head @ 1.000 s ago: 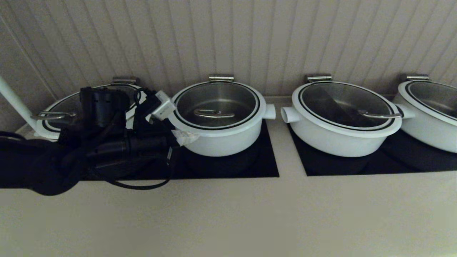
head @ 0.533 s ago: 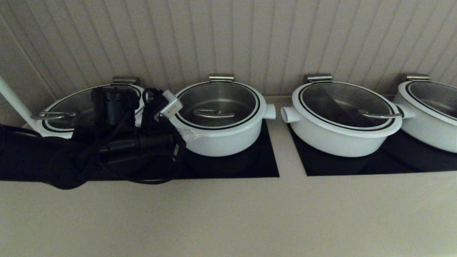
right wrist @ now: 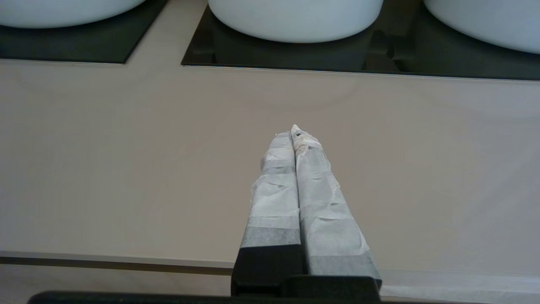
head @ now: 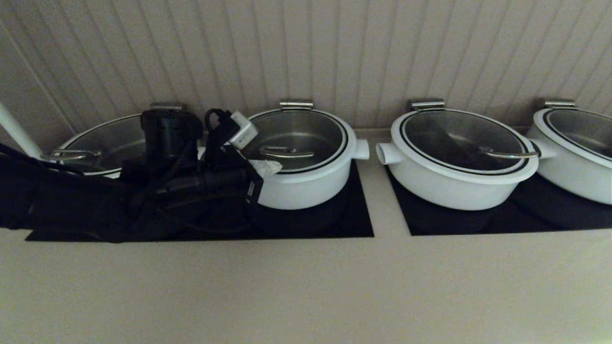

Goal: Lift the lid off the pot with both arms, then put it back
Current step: Open the food pot lid a small opening with the left arm

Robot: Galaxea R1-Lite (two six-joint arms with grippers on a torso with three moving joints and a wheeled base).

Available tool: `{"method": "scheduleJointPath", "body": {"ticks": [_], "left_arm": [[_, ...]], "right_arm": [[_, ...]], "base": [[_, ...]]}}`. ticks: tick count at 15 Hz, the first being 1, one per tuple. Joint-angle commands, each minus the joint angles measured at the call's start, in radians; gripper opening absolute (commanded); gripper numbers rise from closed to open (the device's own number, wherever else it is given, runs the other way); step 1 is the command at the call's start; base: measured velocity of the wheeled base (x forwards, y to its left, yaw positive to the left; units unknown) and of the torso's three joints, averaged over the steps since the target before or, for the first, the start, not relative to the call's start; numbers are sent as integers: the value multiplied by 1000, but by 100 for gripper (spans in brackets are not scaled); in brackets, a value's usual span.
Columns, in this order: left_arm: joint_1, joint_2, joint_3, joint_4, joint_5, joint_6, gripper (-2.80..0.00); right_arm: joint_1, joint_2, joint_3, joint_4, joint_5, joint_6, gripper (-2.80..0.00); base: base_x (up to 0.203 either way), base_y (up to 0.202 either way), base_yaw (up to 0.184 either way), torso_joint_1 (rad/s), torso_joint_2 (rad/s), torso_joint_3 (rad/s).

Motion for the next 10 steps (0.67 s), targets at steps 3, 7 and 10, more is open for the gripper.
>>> {"method": "scheduleJointPath", "body": {"ticks": [3,7,10], "left_arm": [[-5,43,-40,-4,0,5,-280],[-5,70,-63,-4,19,5,-280],[-5,81,-82,-5,19,22,-280]], "right_arm": [[0,2,0,0,0,0,-280],[0,2,0,0,0,0,-280],[0,2,0,0,0,0,-280]], "base": [[0,0,0,0,0,0],[0,0,0,0,0,0],[0,0,0,0,0,0]]}}
